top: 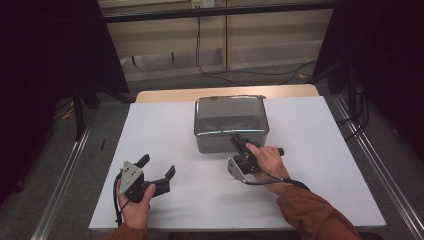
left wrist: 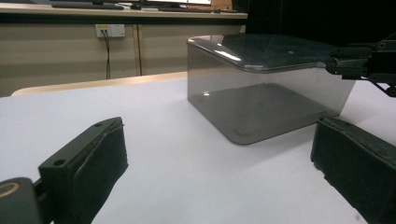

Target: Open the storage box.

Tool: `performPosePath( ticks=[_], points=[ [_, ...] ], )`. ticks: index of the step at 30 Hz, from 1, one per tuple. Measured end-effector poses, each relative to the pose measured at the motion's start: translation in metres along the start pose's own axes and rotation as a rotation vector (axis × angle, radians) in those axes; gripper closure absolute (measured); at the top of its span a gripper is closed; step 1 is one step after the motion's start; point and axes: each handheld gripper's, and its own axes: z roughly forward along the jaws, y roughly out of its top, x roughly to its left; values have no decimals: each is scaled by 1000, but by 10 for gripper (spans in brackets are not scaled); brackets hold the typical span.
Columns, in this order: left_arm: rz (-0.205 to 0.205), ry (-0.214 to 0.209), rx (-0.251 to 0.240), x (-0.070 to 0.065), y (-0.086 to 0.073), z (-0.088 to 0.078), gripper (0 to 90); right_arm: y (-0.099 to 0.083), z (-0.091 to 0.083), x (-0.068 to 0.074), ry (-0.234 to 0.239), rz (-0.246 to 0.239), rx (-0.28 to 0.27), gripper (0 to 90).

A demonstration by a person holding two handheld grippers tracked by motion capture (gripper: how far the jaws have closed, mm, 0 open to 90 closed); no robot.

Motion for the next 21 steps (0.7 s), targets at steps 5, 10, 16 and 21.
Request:
performPosePath(
  ticks=[5,10,16,21],
  points=[
    [23,-21,22,0,0,2,36,0,0,-2,1,5,-1,778],
    [7,-32,27,1,1,3,37,0,-1,-4,1,19,-2,779],
    [6,-58,53,-1,2,8,57,1,-2,-9,-11,20,-4,786],
    [11,-82,63,-2,5,14,57,1,-2,-13,-17,33,-7,789]
  ],
)
